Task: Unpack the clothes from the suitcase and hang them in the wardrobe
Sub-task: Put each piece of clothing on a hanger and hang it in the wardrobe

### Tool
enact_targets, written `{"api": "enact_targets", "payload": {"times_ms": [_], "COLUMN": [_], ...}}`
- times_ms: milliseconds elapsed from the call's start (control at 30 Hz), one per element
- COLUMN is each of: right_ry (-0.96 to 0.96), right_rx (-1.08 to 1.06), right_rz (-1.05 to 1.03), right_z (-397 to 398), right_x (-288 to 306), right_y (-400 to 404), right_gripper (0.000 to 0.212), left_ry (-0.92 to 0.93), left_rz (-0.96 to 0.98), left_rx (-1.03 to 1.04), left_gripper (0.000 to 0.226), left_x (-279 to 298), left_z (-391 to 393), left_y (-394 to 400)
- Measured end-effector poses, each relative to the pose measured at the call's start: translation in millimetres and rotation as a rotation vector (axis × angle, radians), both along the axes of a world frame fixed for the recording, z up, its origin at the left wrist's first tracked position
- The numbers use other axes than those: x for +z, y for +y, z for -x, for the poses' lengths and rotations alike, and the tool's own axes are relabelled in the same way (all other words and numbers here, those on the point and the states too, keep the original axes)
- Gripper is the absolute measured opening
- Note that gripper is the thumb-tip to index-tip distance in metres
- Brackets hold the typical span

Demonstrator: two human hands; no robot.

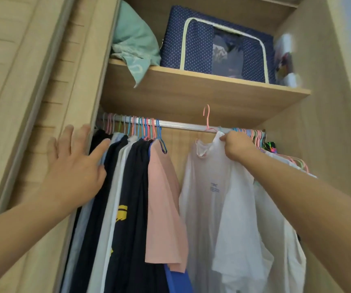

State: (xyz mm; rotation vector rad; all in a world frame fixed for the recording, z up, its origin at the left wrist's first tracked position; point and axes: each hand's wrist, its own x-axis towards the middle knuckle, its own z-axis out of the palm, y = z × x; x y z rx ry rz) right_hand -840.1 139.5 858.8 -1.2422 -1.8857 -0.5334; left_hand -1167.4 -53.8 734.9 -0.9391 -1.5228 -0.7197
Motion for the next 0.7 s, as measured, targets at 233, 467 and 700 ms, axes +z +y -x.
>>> {"api": "enact_targets", "payload": {"times_ms": [233, 467, 700], "right_ry": [-0.122, -0.076, -0.023], "right_rx": [-0.118, -0.242, 0.134], "right_rz": [0.098, 0.031, -0.203], "right_z": [19, -9, -39], "right_x": [-1, -12, 1], "right_y": [77, 99, 63], "right_gripper": [0.037, 0.031, 0.033], "left_ry": [-0.132, -0.184, -0.016], "left_rz": [-0.036, -0.094, -0.184], "left_rx": [0.156, 0.22, -0.183], "left_gripper": [0.069, 0.072, 0.064], "left_x": [14, 14, 25], "left_z": [-6, -19, -86], "left_y": [45, 58, 73]}}
